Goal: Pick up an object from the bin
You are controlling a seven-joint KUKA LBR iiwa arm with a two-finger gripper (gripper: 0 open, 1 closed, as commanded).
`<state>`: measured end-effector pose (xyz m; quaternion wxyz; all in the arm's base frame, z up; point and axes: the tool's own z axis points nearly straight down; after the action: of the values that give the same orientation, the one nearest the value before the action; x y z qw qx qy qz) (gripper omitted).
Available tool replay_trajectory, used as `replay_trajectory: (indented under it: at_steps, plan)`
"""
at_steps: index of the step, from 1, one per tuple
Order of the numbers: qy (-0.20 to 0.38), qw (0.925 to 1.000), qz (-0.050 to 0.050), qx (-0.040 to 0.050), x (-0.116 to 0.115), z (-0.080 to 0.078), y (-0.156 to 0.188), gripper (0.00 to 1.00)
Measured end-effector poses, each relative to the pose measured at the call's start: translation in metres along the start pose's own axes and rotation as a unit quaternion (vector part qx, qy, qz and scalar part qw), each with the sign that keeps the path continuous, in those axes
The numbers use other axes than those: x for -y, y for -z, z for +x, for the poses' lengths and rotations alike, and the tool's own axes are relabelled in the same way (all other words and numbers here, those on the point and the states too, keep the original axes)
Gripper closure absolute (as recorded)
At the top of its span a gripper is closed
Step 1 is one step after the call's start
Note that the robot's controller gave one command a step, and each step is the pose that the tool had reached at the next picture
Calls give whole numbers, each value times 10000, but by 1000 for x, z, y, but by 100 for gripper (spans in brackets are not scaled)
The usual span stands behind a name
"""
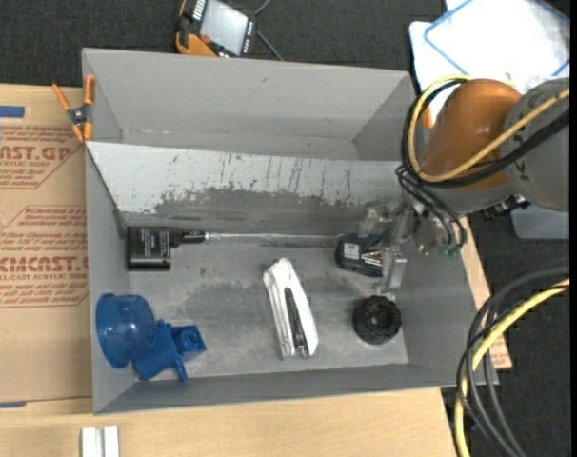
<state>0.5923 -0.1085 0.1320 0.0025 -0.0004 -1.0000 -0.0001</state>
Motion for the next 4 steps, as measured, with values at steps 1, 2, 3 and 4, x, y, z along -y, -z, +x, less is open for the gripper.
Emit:
replay_trajectory:
  at_steps: [1, 2, 3, 4]
  plan:
    - [8, 10000, 5, 36, 0, -2, 5, 0]
    - [-136, 9999, -8, 27, -74, 0, -62, 0]
    - [-1354, 9907, 8, 123, -75, 9, -1, 0]
    - [-866, 9962, -16, 31, -154, 41, -32, 0]
